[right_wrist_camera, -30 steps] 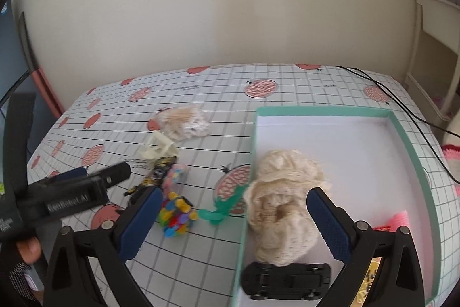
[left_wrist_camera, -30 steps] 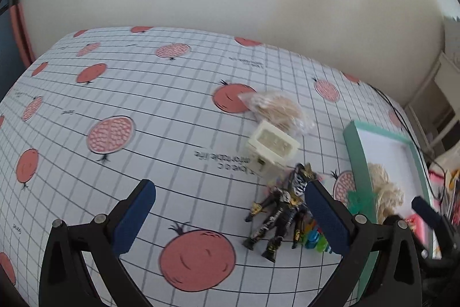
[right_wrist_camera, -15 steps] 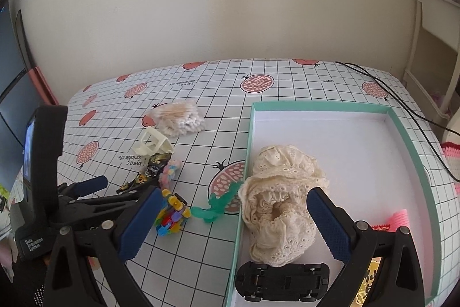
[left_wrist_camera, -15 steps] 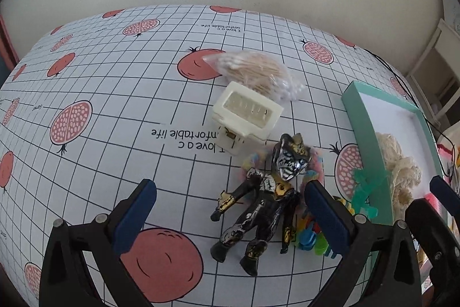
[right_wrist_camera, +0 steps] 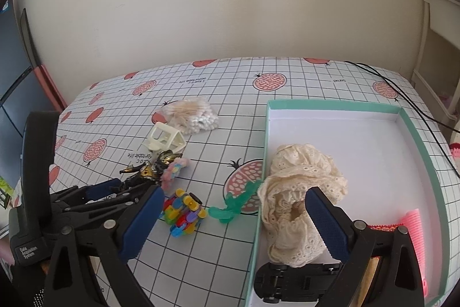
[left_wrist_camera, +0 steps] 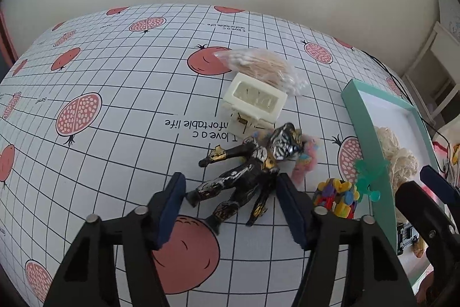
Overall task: Organize objects
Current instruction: 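Lower the left tool around the black figure while the right tool reaches the colourful block toy, then close the left tool on the black figure while the right tool grasps the block toy, then lift the black figure with the left tool while the right tool lifts the block toy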
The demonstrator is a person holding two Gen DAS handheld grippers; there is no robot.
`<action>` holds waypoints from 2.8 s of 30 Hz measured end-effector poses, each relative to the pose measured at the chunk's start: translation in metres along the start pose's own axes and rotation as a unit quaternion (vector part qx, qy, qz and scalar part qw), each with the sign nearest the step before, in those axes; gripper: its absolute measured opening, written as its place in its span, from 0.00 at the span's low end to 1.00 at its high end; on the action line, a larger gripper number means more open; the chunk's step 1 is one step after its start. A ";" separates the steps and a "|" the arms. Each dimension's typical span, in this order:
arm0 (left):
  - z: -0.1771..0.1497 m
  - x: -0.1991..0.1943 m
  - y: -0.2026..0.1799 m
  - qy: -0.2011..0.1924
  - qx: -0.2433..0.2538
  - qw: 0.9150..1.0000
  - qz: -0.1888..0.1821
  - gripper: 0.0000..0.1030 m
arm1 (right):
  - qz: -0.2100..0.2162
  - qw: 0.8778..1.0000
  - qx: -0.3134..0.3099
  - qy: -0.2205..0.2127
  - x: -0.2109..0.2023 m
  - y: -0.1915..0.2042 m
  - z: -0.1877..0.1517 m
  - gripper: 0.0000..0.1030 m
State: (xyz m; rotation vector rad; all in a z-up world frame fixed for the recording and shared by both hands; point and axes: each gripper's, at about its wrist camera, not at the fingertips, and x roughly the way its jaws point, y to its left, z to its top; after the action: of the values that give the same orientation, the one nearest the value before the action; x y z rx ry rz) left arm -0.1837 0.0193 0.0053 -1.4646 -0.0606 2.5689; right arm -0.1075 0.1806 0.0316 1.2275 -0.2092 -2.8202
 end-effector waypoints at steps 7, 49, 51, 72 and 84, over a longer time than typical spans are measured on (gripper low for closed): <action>-0.006 -0.006 0.003 0.001 0.008 1.000 0.007 0.50 | 0.020 1.000 -0.015 0.006 0.005 0.015 -0.002 0.89; -0.028 -0.036 0.037 -0.009 0.008 1.000 0.009 0.54 | 0.057 0.994 -0.078 0.048 0.014 0.051 -0.015 0.64; -0.028 -0.037 0.038 -0.012 0.008 1.000 0.011 0.54 | 0.058 0.994 -0.076 0.048 0.014 0.048 -0.015 0.64; -0.026 -0.028 0.041 -0.012 0.007 1.000 0.005 0.54 | 0.039 0.996 -0.057 0.063 0.045 0.051 -0.025 0.64; -0.029 -0.020 0.038 -0.003 0.022 1.000 0.006 0.57 | 0.043 0.996 -0.054 0.054 0.042 0.051 -0.022 0.52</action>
State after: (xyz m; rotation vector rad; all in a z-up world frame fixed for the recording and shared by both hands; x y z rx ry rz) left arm -0.1544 -0.0232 0.0029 -1.4458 0.0047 2.5682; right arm -0.1198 0.1231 -0.0063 1.3109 -0.0995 -2.6460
